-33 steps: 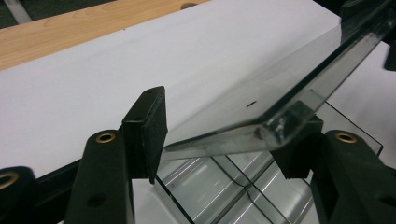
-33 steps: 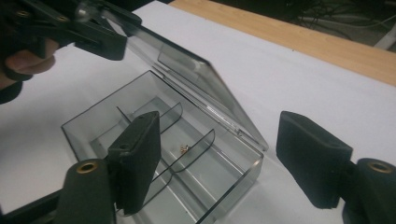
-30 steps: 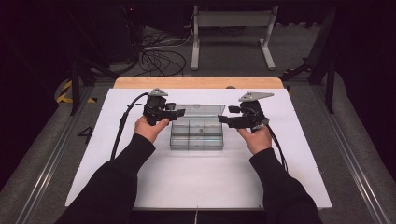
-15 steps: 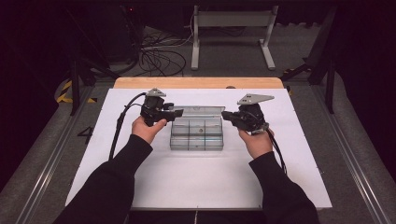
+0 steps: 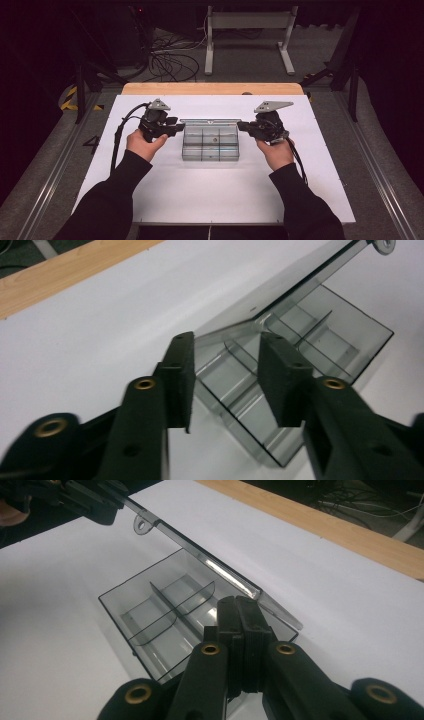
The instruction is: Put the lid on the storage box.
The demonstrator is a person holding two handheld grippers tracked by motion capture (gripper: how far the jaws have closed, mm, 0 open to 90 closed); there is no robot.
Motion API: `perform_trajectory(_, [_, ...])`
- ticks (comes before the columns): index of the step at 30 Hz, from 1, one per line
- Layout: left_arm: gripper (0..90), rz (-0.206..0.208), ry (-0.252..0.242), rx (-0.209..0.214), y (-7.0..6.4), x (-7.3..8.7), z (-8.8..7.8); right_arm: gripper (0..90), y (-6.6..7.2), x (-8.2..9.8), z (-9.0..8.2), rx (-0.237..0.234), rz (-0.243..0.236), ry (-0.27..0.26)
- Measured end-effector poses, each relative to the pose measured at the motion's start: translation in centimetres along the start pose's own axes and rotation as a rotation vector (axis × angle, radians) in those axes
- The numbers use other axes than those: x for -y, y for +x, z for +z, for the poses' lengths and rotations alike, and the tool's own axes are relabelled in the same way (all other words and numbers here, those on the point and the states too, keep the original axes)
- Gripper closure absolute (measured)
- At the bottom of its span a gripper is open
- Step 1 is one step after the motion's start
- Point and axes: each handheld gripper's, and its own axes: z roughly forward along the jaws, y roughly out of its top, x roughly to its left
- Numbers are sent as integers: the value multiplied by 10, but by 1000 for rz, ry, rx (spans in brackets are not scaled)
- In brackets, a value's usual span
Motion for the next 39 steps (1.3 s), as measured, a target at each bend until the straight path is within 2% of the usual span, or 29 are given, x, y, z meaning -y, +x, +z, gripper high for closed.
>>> perform_trajectory(2, [698,-6,19,5,-1,3,-4,900,2,1,0,-9,-7,8])
perform_trajectory(5, [834,5,39,55,-4,8,-7,900,5,3,0,-19,-17,20])
perform_trajectory(9, [891,46,52,81,-12,12,-6,900,10,8,0,-31,-27,39])
perform_trajectory(16, [894,61,70,118,-23,19,1,900,15,20,-1,-45,-34,72])
perform_trajectory(22, [893,49,93,108,-24,27,9,900,21,30,0,-40,-51,92])
perform_trajectory(28, [893,67,132,104,-28,33,10,900,26,36,2,-48,-63,125])
perform_trajectory(34, [893,78,196,111,-30,38,16,900,29,41,4,-41,-71,149])
perform_trajectory(39, [892,102,256,103,-32,40,18,900,29,45,4,-44,-67,167])
